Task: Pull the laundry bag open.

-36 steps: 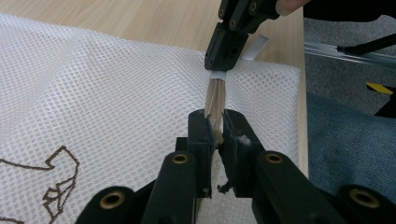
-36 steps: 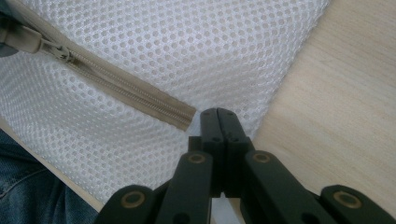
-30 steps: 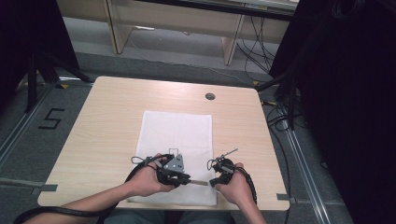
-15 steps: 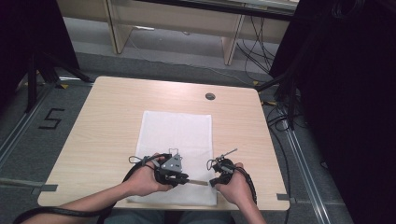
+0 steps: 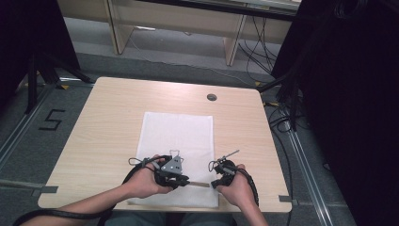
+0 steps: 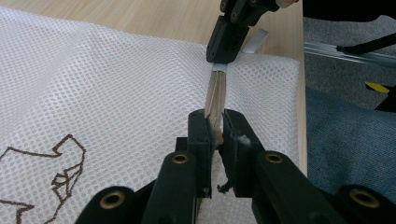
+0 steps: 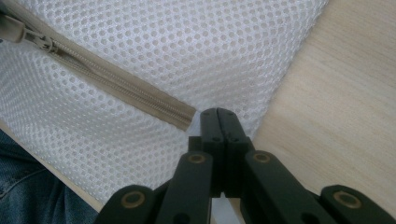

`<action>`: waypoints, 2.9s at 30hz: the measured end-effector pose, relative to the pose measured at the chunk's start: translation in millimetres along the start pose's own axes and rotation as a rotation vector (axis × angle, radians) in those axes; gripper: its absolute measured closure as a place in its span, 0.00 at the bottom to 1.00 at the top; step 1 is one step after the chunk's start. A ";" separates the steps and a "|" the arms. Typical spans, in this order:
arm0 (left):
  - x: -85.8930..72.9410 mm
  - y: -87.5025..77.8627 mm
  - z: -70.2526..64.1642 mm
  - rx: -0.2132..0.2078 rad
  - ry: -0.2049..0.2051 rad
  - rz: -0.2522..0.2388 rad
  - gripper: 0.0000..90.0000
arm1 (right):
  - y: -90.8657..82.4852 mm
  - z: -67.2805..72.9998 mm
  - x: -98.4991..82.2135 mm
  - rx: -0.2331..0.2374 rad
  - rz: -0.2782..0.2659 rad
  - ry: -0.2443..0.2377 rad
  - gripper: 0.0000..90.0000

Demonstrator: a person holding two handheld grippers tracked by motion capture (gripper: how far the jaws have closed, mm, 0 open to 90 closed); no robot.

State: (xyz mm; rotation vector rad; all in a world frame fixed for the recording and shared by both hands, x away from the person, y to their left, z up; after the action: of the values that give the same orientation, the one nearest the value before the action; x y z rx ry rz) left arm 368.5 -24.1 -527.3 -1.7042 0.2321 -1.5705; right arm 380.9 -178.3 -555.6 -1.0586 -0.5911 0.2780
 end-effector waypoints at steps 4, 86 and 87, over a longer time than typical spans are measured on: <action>-0.9 -2.5 1.5 0.001 0.006 0.004 0.91 | 0.0 0.1 0.0 -0.001 0.001 0.000 1.00; -18.6 -23.2 11.6 0.017 -0.003 0.023 0.91 | -0.5 1.7 -0.3 -0.010 0.005 0.012 1.00; -18.9 -22.9 11.3 0.017 -0.003 0.022 0.91 | -0.4 1.3 -0.1 -0.008 0.004 0.006 1.00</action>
State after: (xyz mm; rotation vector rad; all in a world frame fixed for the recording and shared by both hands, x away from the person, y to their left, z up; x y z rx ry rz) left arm 366.3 7.5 -526.0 -1.6850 0.2347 -1.5495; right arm 380.0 -177.6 -554.8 -1.0679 -0.5851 0.2760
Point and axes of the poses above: each handheld gripper's, and its own axes: y roughly forward along the jaws, x roughly out of its top, z roughly to its left, the point moved 8 cm from there along y, roughly forward along the jaws, and after that the axes turned 12 degrees about x, right-handed, at the moved point
